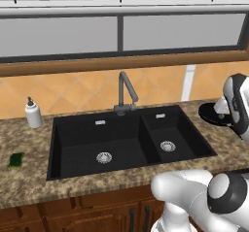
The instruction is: Pick the pan and sponge and place them into the sink. Then turn on the water.
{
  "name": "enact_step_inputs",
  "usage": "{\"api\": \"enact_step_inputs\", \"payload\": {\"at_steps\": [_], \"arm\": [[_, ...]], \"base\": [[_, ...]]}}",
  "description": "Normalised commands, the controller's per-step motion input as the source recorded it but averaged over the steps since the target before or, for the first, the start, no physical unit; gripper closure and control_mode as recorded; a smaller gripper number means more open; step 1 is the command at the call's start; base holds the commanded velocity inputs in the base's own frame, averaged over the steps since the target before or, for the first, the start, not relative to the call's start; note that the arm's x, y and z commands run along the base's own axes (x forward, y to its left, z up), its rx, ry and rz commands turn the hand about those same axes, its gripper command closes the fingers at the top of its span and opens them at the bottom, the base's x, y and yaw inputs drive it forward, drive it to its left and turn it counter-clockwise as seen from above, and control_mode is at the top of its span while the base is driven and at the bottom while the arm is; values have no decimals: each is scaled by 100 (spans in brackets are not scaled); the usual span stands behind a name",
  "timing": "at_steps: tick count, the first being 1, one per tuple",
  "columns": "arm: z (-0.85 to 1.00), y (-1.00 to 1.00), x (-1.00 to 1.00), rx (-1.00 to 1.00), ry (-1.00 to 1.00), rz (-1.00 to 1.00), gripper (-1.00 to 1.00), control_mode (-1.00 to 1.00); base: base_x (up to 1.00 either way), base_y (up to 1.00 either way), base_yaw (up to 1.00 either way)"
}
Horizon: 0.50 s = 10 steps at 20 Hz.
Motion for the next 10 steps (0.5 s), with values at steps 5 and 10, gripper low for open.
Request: {"api": "enact_step_inputs", "payload": {"at_steps": [5, 10], "arm": [[-46, -93, 6, 0, 12, -4, -100, -100], [-32, -77, 25, 0, 12, 0, -100, -100]], "base": [[0, 0, 0], [0, 0, 0]]}}
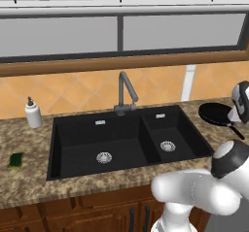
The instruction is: Pick the pan and sponge and place them into the sink. Then turn on the water.
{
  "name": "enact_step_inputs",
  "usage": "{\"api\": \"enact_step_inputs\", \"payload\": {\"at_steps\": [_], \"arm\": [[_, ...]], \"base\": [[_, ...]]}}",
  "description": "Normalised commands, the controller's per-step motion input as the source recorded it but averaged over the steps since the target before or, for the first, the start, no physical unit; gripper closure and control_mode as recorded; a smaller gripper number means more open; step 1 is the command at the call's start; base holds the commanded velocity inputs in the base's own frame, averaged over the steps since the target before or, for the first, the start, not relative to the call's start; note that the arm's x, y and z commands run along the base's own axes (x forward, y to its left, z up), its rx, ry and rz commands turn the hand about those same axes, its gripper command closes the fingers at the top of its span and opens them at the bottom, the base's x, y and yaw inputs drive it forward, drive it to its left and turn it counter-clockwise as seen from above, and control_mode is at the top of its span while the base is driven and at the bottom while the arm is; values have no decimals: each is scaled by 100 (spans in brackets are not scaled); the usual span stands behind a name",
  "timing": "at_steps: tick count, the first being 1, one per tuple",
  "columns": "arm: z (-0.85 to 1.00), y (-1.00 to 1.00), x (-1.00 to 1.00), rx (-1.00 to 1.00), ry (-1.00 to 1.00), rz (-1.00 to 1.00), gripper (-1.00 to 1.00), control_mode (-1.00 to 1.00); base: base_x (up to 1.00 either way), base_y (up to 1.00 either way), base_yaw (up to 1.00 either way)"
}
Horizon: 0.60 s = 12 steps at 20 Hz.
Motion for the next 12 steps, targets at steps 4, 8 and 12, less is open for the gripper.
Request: {"api": "enact_step_inputs", "payload": {"at_steps": [4, 8, 12], "arm": [[-29, -63, 33, 0, 8, 0, -100, -100], [-36, -39, 47, 0, 6, 5, -100, -100], [-35, -29, 51, 0, 4, 11, -100, -100]], "base": [[0, 0, 0], [0, 0, 0], [0, 0, 0]]}}
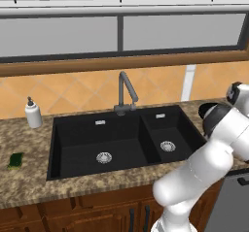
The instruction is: Pick the pan and sponge and place them into the sink. Then turn on the water.
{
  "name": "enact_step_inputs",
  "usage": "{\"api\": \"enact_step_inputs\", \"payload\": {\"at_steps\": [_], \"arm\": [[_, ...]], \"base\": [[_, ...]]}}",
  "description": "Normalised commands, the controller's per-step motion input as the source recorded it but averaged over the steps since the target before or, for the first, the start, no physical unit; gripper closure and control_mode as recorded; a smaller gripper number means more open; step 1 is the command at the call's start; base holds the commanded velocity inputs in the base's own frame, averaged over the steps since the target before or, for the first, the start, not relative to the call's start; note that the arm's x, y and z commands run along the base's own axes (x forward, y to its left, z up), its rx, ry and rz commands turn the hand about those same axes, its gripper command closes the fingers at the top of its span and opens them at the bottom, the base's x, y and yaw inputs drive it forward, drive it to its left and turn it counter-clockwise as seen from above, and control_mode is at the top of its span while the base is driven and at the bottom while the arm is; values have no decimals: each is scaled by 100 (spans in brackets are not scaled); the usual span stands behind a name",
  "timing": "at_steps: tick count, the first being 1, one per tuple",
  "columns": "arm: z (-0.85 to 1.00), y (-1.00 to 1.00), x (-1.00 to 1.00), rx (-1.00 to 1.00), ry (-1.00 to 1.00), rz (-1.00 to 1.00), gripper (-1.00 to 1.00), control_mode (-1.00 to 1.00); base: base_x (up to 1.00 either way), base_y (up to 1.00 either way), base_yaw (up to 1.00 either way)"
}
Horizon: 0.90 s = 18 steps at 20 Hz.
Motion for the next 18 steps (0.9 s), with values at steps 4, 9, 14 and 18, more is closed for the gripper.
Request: {"api": "enact_step_inputs", "payload": {"at_steps": [4, 9, 14, 18], "arm": [[-34, -39, 41, 0, 2, 11, -100, -100], [-35, -30, 31, 0, 2, 8, -100, -100], [-29, -26, 26, 0, 0, 2, -100, -100], [-4, -39, 36, 0, 0, 4, -100, -100]], "base": [[0, 0, 0], [0, 0, 0], [0, 0, 0], [0, 0, 0]]}}
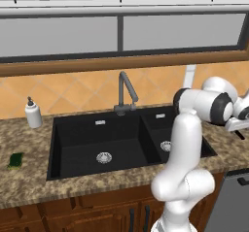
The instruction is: Pick the pan and sponge and place them into the sink. Then turn on the water.
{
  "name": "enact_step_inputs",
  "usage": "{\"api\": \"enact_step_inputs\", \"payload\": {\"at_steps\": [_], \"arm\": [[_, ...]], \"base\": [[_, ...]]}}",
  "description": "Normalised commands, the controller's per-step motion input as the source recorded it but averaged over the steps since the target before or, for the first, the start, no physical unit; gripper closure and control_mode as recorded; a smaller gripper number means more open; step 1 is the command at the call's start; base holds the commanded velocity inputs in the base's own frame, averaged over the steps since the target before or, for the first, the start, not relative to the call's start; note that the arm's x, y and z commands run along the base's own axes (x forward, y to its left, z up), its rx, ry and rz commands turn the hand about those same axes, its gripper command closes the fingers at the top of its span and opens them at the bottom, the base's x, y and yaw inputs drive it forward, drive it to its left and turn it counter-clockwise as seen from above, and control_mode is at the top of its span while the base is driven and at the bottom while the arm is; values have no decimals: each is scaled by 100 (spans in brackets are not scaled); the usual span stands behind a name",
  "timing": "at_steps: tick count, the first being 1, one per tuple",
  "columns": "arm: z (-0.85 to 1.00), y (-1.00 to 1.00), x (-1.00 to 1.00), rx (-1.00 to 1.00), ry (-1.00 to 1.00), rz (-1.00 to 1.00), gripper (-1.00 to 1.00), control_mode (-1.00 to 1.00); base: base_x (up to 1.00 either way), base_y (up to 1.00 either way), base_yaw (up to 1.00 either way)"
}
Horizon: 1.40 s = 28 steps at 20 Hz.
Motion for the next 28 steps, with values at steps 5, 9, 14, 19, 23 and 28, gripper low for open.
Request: {"api": "enact_step_inputs", "payload": {"at_steps": [5, 9, 14, 19, 23, 28], "arm": [[-26, -12, 33, 0, 2, 1, -100, -100], [-47, 0, 24, 0, 6, 0, -100, -100], [-47, 0, 1, 0, 3, 0, -100, -100], [-28, 0, -19, 0, 1, 0, 100, -100], [-24, 11, -19, 0, 0, 0, 100, -100], [-20, 7, -27, 0, 0, 0, 100, -100]], "base": [[0, 0, 0], [0, 0, 0], [0, 0, 0], [0, 0, 0], [0, 0, 0], [0, 0, 0]]}}
